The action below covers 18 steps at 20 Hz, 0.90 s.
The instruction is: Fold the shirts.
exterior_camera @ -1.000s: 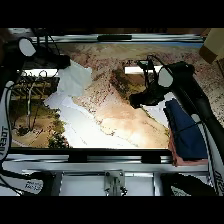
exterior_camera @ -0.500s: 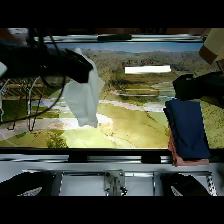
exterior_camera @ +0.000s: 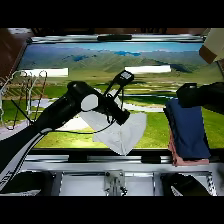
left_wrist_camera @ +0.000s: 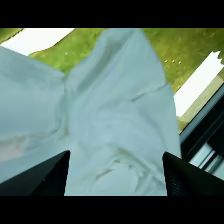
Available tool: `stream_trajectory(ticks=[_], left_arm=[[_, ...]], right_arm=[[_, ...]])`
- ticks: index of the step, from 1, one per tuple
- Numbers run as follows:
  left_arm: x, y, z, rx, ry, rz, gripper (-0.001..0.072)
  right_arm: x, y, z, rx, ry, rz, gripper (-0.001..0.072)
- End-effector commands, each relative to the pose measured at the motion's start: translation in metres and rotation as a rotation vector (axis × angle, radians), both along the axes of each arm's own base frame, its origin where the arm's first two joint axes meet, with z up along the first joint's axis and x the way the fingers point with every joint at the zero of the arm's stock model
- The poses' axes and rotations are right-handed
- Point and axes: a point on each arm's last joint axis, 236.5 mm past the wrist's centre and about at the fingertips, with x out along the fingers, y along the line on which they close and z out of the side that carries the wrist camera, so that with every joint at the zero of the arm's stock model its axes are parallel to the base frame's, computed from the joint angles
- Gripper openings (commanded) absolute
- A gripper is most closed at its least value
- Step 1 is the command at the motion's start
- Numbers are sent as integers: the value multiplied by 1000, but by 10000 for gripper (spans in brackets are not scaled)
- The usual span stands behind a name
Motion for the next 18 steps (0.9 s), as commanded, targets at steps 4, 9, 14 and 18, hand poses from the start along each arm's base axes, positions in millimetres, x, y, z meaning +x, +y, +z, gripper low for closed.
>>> stream_trajectory(ticks=[4,9,14,18], left_arm=[[104,206,1,164,81,475,707],[89,320,-83,3,457,827,707],[91,317,-156,-193,524,1012,706],[111,295,-181,-275,533,1057,706]], right_arm=[[17,33,-85,-57,283,86,659],[-18,55,-171,-26,540,160,661],[-43,80,-206,79,647,200,661],[-39,81,-205,87,631,197,661]])
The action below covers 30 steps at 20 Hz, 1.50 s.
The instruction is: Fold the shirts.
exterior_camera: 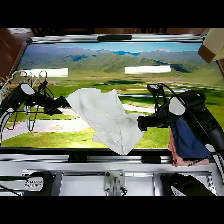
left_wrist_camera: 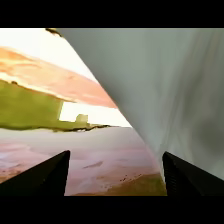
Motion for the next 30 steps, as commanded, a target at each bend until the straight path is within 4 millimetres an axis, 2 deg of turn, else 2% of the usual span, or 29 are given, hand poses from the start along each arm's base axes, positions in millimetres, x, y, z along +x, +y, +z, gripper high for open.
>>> stream_trajectory(ticks=[1,5,7,8,9,10,11,13,15,19,20,23,28,30], left_arm=[[21,-14,-23,-73,-35,114,705],[48,-29,-24,-73,-135,157,695],[57,-39,-21,-63,-183,154,466],[59,-44,-20,-60,-196,150,426],[59,-46,-20,-62,-197,152,325],[58,-48,-19,-65,-193,146,117],[57,-48,-18,-66,-191,137,34],[54,-48,-11,-60,-207,88,36],[48,-51,-2,-59,-217,29,35],[39,-56,15,-60,-244,-53,36],[39,-57,18,-61,-251,-54,35],[35,-58,24,-67,-249,-65,36],[19,-65,23,-82,-206,-127,35],[19,-65,26,-83,-211,-127,35]], right_arm=[[-3,7,-4,29,18,-12,661],[-11,18,-2,79,59,-45,660],[-5,15,-6,67,38,-59,660],[-6,12,-13,55,42,-65,660],[-10,10,-19,47,58,-73,661],[-15,9,-26,46,81,-78,660],[-24,13,-33,61,117,-81,661],[-38,35,-48,160,169,-69,661],[-42,54,-66,265,185,-114,662],[-68,50,-103,264,276,-200,662],[-69,51,-108,277,280,-234,662],[-62,68,-118,347,253,-258,662],[-81,87,-150,287,301,-192,662],[-78,96,-156,303,298,-213,662]])
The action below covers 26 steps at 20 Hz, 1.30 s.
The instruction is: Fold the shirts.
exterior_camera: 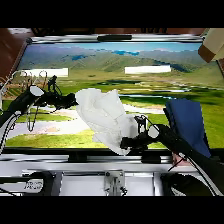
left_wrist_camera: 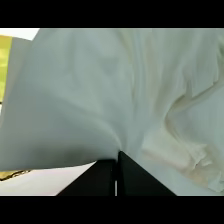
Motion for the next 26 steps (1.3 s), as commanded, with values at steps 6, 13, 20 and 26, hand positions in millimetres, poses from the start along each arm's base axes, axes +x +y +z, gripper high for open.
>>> stream_trajectory(ticks=[6,13,20,26], left_arm=[[-5,-2,23,1,-48,-44,35],[-2,34,232,174,-618,-113,35],[-230,54,617,167,-1677,135,35],[-272,68,620,289,-1721,165,35]], right_arm=[[28,31,2,91,-78,-106,69],[88,-17,229,-6,-872,234,69],[-11,-120,580,351,-1678,-179,69],[9,-118,515,169,-1430,-115,69]])
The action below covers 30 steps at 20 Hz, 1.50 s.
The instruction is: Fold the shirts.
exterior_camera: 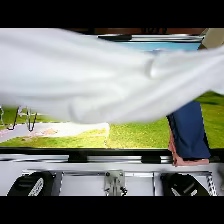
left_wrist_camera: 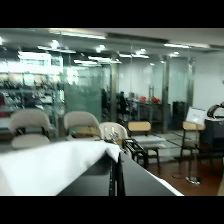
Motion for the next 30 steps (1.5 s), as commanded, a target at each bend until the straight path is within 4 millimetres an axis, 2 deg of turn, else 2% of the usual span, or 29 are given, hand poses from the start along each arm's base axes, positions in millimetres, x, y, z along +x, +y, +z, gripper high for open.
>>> stream_trajectory(ticks=[1,4,6,8,10,12,14,17,19,21,22,23,24,26,27,29,30], left_arm=[[-13,16,1,59,-19,106,35],[34,38,-25,150,90,233,35],[86,43,-75,221,288,253,35],[143,39,-155,271,555,207,35],[197,37,-238,271,773,167,35],[242,35,-315,272,937,141,36],[274,26,-377,229,1084,91,36],[304,22,-452,38,1290,100,36],[309,15,-490,-34,1401,82,37],[306,1,-516,-79,1490,30,45],[302,-5,-526,-94,1532,5,129],[294,-10,-533,-100,1580,-20,391],[282,-11,-538,-82,1634,-35,689],[250,0,-538,9,1744,-86,705],[232,13,-537,57,1797,-95,693],[194,45,-537,65,1913,-50,495],[172,54,-540,36,1961,-44,496]], right_arm=[[14,-13,-62,-156,244,-79,69],[25,-22,-164,-402,641,-155,70],[27,-19,-236,-534,909,-186,69],[31,-9,-305,-620,1089,-192,70],[56,4,-371,-674,1129,-200,70],[89,28,-418,-637,1135,-209,70],[127,54,-445,-566,1100,-227,70],[174,76,-473,-296,1129,-316,70],[197,78,-485,-135,1169,-364,70],[211,76,-489,-34,1185,-383,86],[218,72,-487,-15,1172,-390,165],[223,69,-483,-13,1153,-383,412],[225,67,-474,-44,1126,-349,509],[223,50,-446,-195,1061,-267,509],[217,30,-431,-290,1044,-251,509],[195,-21,-409,-451,1065,-284,509],[178,-43,-404,-516,1091,-281,508]])
